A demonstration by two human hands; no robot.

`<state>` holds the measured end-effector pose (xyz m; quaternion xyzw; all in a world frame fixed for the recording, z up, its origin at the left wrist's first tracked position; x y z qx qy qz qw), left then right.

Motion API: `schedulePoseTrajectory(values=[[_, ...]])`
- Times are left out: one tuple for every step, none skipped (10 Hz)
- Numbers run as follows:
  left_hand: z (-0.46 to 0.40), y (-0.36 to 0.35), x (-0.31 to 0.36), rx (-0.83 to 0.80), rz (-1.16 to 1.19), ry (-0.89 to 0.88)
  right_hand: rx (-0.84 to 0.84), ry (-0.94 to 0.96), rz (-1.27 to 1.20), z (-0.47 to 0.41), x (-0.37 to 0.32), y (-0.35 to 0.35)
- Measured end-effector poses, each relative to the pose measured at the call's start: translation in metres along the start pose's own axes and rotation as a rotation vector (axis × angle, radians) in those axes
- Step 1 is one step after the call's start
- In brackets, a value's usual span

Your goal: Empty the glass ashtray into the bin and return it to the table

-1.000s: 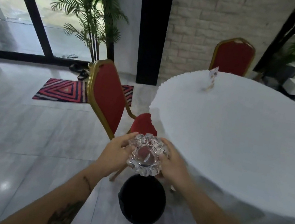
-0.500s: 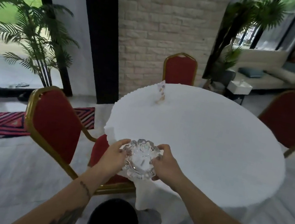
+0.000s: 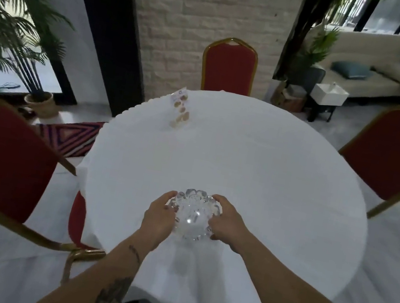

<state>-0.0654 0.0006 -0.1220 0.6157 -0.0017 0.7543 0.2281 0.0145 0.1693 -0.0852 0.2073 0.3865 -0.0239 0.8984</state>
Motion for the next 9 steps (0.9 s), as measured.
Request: schedulePoseTrajectory(values=[[-0.018, -0.039, -0.003, -0.015, -0.036, 0.011, 0.021, -0.017, 0.021, -0.024, 0.007, 0.027], [-0.029, -0.070, 0.002, -0.059, -0.102, -0.013, 0.047, -0.043, 0.022, -0.047, 0.016, 0.046], [-0.038, -0.090, 0.005, -0.105, -0.161, -0.018, 0.053, -0.067, 0.036, -0.064, 0.022, 0.060], [-0.045, -0.105, 0.007, -0.105, -0.188, -0.033, 0.044, -0.092, 0.013, -0.078, 0.027, 0.068], [-0.050, -0.115, 0.008, -0.101, -0.226, -0.038, 0.048, -0.101, 0.011, -0.085, 0.031, 0.072], [-0.053, -0.121, 0.005, -0.116, -0.264, -0.026, 0.060, -0.090, 0.012, -0.087, 0.035, 0.073], [-0.053, -0.123, 0.007, -0.134, -0.308, -0.027, 0.062, -0.077, 0.023, -0.084, 0.039, 0.074], [-0.050, -0.120, 0.007, -0.197, -0.411, -0.083, 0.052, -0.048, 0.072, -0.073, 0.037, 0.078], [-0.044, -0.112, 0.007, -0.235, -0.509, -0.108, 0.056, -0.030, 0.096, -0.059, 0.035, 0.081]])
Point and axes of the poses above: each hand's wrist, its own z-axis away from the middle knuckle, its own y-axis out of the back of the hand, x = y × z, the point moved 2 cm from there along -z, towards the middle knuckle, and after that the axes turned 11 degrees about -y, right-handed, at the moved point
